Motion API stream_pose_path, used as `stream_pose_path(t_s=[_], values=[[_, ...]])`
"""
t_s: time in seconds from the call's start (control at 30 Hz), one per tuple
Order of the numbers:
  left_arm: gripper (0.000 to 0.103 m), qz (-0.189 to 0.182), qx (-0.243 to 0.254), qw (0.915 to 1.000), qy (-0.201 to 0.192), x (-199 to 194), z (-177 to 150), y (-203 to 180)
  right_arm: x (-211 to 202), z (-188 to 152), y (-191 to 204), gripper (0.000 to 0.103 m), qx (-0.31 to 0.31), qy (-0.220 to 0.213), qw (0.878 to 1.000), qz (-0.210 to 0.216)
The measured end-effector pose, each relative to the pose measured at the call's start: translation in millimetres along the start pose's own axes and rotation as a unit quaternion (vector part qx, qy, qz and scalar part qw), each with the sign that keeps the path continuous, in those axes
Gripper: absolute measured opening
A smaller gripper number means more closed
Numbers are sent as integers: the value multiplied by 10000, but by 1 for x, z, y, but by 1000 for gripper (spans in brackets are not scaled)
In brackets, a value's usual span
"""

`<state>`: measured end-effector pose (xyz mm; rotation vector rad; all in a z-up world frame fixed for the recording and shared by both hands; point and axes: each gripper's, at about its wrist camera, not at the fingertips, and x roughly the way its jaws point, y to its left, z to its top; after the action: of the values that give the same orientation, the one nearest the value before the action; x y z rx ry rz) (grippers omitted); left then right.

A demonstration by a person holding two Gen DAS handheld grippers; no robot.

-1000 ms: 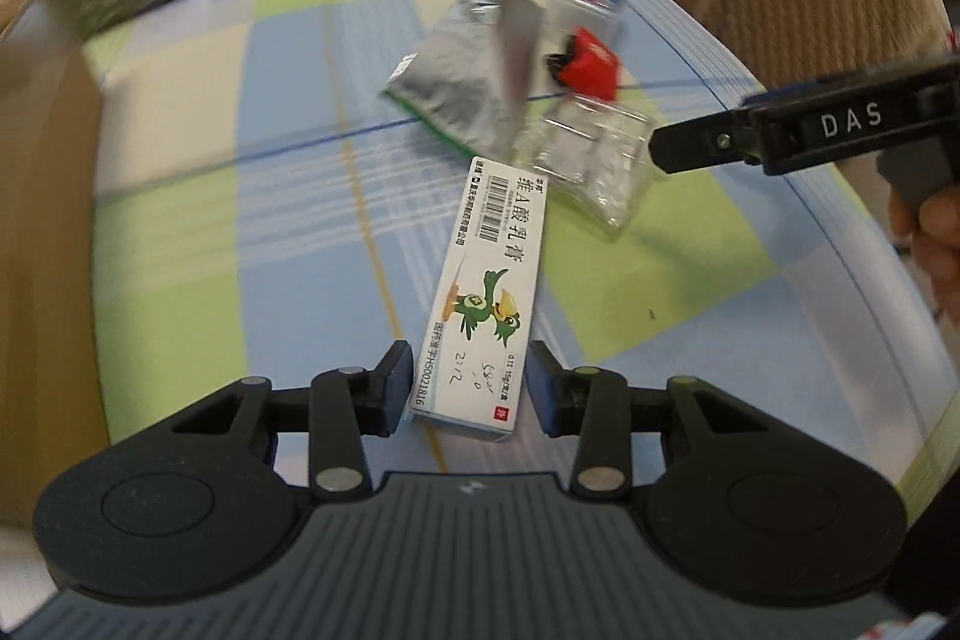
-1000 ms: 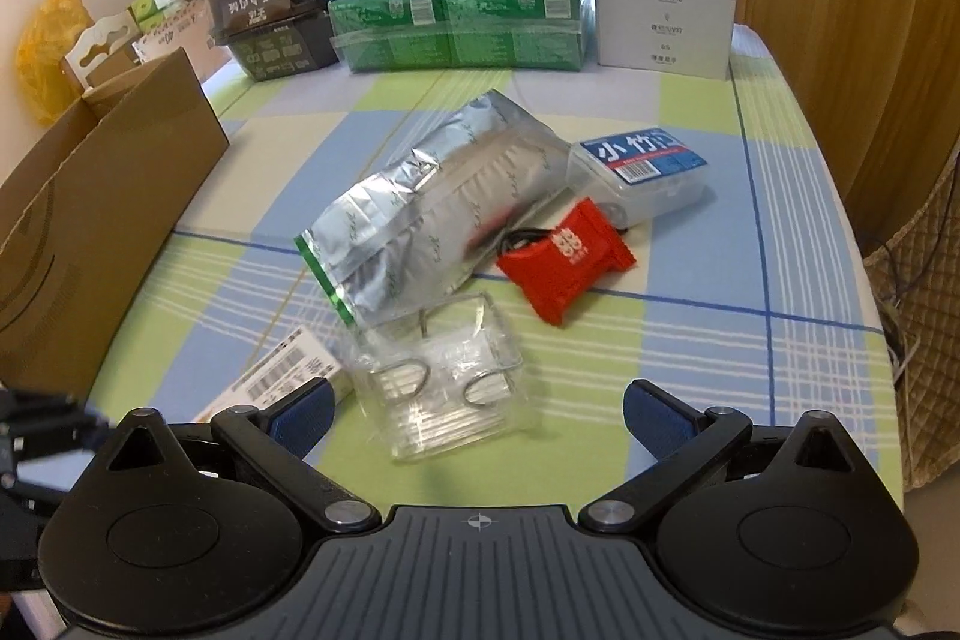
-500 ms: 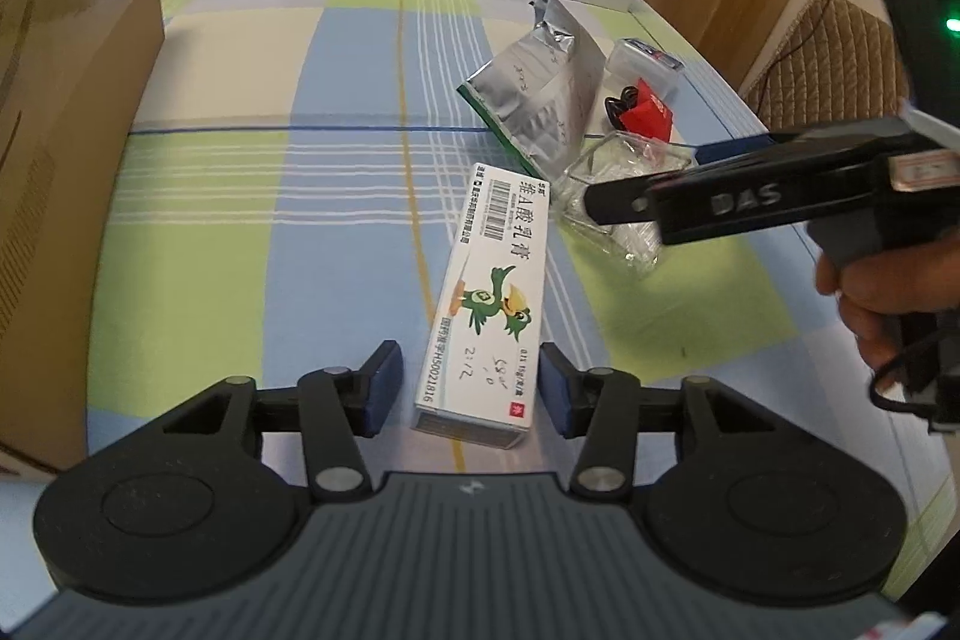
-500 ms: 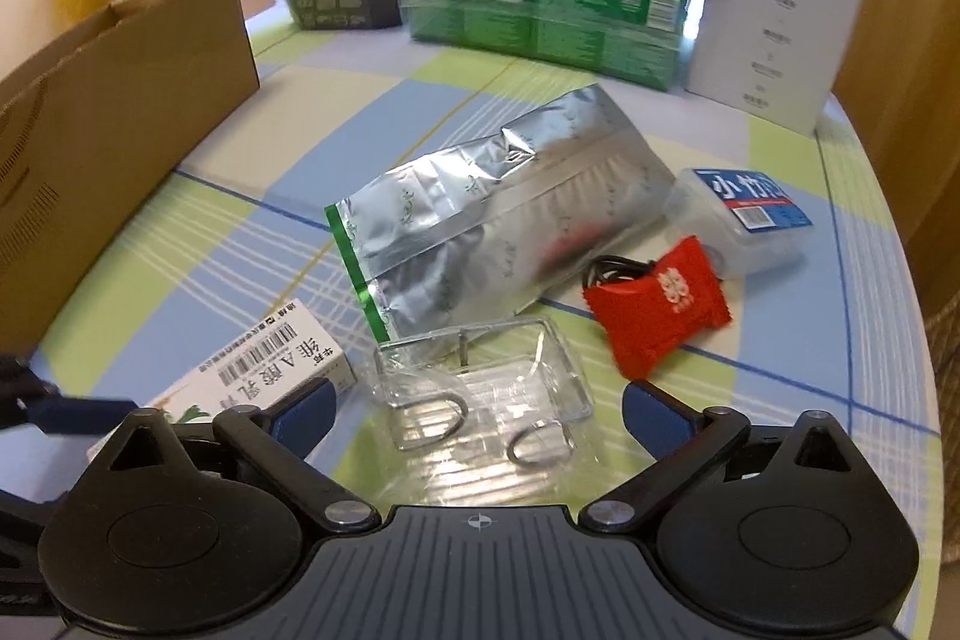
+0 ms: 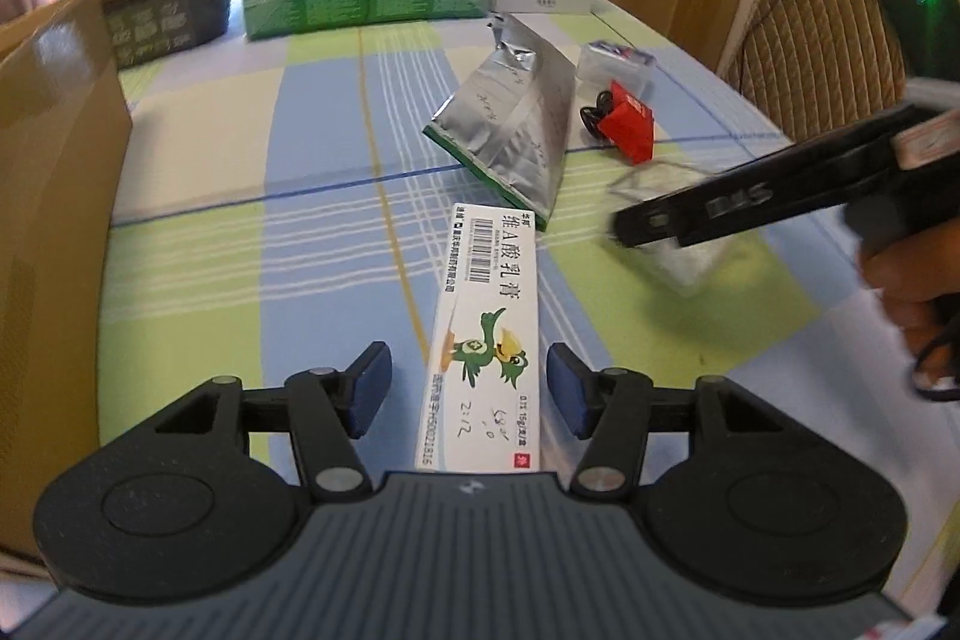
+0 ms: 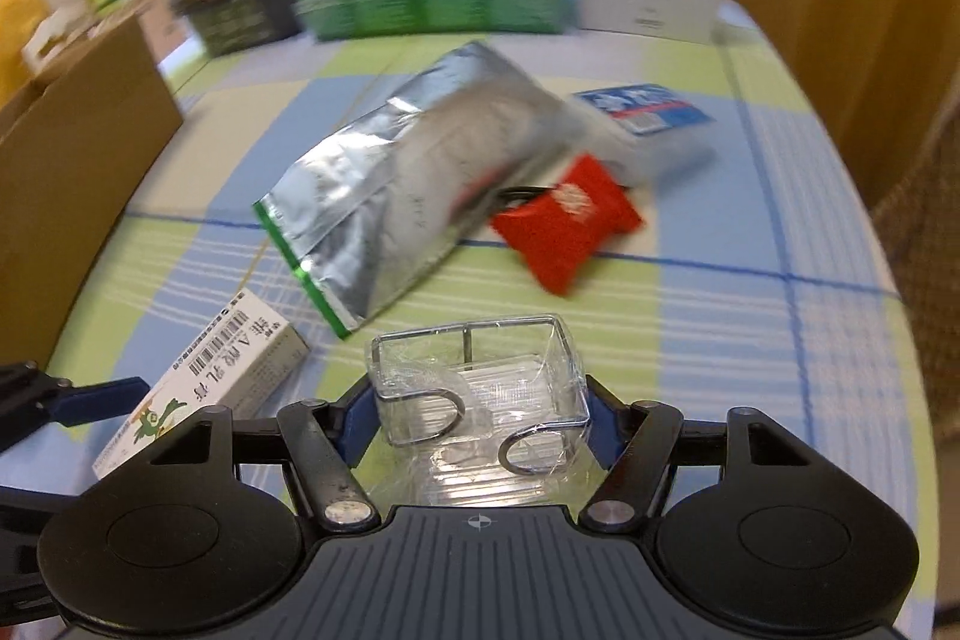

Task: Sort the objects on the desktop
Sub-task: 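Lift the ointment box and clear tray and carry both over the cardboard box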

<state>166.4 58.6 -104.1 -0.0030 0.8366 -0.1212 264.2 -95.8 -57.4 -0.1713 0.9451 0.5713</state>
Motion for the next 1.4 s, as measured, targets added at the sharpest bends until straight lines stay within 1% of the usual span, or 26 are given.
stream_pose_path(t_s=[0.1,0.2,0.27,0.3,0.33,0.37,0.43,0.47,0.67,0.9,1.0,1.17,1.4], values=[[51,40,112,9999,4,5,1,-3,-11,-2,-3,65,150,-82,9998,-46],[50,57,192,9998,-4,8,3,-6,-10,-3,2,65,43,-43,10000,-40],[47,67,244,9997,1,10,4,-7,-7,-5,6,65,-73,20,10000,-46],[42,80,279,9996,12,11,4,-8,-6,-6,7,65,-108,46,9999,-38],[40,88,305,9995,22,11,4,-8,-5,-7,7,65,-121,65,9999,-23],[40,93,317,9994,34,12,3,-9,-5,-8,7,65,-121,75,9999,-15],[34,61,310,9995,65,13,3,-9,-4,-9,6,65,-119,88,9999,-26],[34,36,313,9995,78,13,3,-9,-4,-9,5,65,-107,95,9999,-26],[33,56,266,9995,132,11,3,-9,-7,-10,5,65,-107,68,9999,-49],[33,19,139,9999,27,2,2,-8,-20,-13,9,65,-75,-36,9999,-68],[33,18,136,9999,11,-2,0,-10,-28,-16,9,65,40,-79,9999,-73],[33,17,141,9999,-4,-11,-4,-13,-41,-20,7,65,194,-194,9996,-120],[33,110,156,9998,-57,-25,0,-18,-60,-25,16,65,158,-432,9988,-167]])
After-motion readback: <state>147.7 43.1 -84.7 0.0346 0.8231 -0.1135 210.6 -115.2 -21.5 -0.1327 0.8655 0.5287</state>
